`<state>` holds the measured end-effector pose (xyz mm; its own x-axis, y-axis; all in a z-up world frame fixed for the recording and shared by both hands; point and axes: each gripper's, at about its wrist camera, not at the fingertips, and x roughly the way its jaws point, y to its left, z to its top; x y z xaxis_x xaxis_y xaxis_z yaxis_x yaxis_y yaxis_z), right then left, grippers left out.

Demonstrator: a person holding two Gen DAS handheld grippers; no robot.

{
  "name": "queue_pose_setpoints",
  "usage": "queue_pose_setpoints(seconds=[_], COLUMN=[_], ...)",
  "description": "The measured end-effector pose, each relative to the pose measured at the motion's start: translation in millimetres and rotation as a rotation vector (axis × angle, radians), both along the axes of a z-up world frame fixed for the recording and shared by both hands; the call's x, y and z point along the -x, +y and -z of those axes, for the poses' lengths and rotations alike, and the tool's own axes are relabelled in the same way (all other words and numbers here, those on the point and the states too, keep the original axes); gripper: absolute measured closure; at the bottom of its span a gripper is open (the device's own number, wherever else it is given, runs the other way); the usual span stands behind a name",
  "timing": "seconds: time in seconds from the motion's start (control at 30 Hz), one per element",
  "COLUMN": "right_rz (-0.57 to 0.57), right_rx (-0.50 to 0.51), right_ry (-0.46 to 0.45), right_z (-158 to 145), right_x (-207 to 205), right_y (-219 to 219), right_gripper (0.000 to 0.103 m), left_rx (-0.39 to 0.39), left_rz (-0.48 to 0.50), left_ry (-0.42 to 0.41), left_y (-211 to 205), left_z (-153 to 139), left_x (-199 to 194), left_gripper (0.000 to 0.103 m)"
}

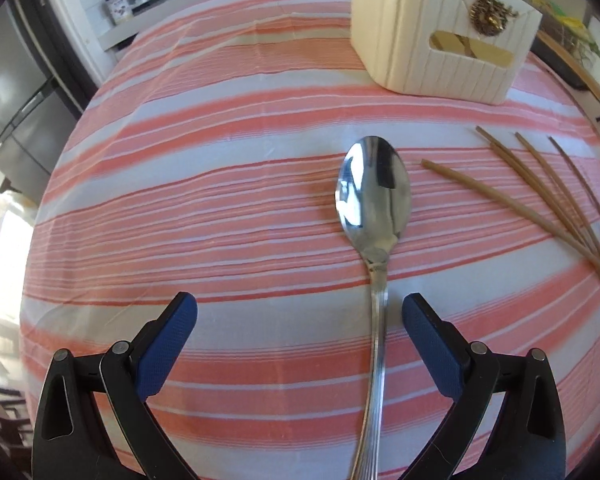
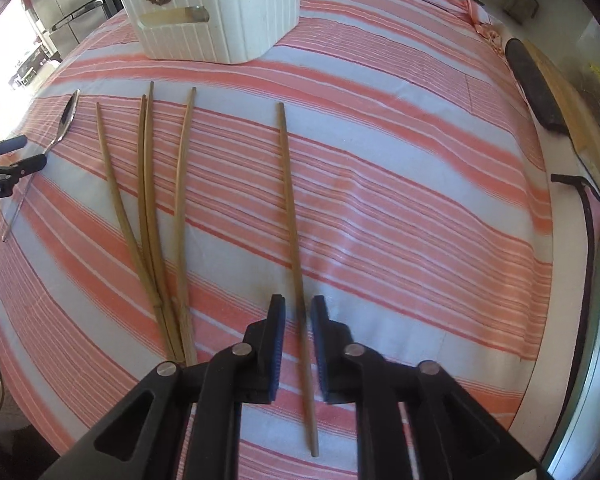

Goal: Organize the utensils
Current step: 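Grasp the steel spoon handle with the left tool while the right tool holds its chopstick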

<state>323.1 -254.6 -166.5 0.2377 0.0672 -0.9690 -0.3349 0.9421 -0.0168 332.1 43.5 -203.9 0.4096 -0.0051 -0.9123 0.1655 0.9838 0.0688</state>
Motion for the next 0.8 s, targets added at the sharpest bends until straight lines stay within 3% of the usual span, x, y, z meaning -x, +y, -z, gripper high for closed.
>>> queue_pose_setpoints(seconds=[0.07,0.27,0.4,0.43,0.47,0.5,0.53,0.57,0.6,0.7,0.8], right_rz=[-0.01,-0.05,-0.061,-0.045,-0.025,-0.009,0.001,0.012,0.03,0.061,0.077], right_rx=[-0.025,-0.027,-0.024,-0.044,-0.06,-0.058,-0.043,-0.047,-0.073,-0.125,-0.199], right_ry=[0.009,0.01,-0.052,-0.06,-0.069,-0.081,-0.094,-0.094,-0.093,-0.146,-0.248], right_z=[-2,4,7,8,8,7,6,6,5,-9,-44], right_x=[-1,-28,-63,-74,-83,-90,-95,-99,-102,-94,-61], right_y=[-1,14,39,43,46,45,46,45,44,24,11], right_gripper=[0.069,0.069,0.064,0.062,0.067,0.074,0.098,0.097,0.097,0.097,0.097], left_rx=[-0.019,-0.011,0.039,0.055,0.063,0.071,0.076,0.078,0.083,0.1,0.154], left_rz=[0.043,0.015,-0.014,-0.019,-0.02,-0.013,-0.003,0.011,0.024,0.042,0.045], left_ry=[0.008,0.026,0.059,0.059,0.047,0.029,0.011,-0.003,-0.013,-0.023,-0.067], left_y=[-11,-20,-20,-20,-19,-19,-20,-21,-22,-22,-21], left_z=[1,2,4,3,2,-1,-3,-6,-8,-11,-25], left_x=[-4,-29,-42,-43,-43,-41,-39,-37,-36,-31,-16], left_gripper=[0.0,0.0,0.001,0.005,0.008,0.019,0.034,0.042,0.062,0.061,0.061])
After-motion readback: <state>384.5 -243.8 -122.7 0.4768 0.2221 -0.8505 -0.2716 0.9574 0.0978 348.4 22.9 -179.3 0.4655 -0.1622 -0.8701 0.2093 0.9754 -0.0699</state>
